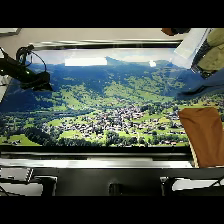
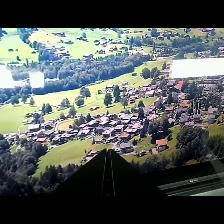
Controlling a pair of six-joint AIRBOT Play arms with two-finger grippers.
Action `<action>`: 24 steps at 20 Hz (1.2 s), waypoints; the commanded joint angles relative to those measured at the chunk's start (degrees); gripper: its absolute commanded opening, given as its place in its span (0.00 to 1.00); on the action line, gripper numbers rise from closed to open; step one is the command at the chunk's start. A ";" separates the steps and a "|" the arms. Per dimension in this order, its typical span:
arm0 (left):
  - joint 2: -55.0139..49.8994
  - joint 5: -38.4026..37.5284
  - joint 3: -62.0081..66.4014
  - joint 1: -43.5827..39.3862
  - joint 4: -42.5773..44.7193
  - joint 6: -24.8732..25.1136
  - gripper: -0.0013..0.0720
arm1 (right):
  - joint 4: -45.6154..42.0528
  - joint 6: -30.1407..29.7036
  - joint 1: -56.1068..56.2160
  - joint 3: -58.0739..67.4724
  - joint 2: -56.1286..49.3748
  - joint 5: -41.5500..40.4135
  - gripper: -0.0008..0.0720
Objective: Fold the clothes and pants, and hang the long-sleeved shirts on hangers.
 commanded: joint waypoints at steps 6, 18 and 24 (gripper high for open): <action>-0.04 0.02 -0.02 0.02 0.00 0.46 0.04 | -11.85 11.17 -1.11 0.11 3.48 -14.49 0.05; -0.02 0.04 -1.79 0.02 -0.02 0.44 0.04 | -14.86 7.32 -1.11 0.11 7.74 -28.30 0.05; -0.02 0.04 -3.26 0.02 -0.02 0.46 0.04 | -31.74 -4.74 -1.01 -6.34 10.40 -33.66 0.05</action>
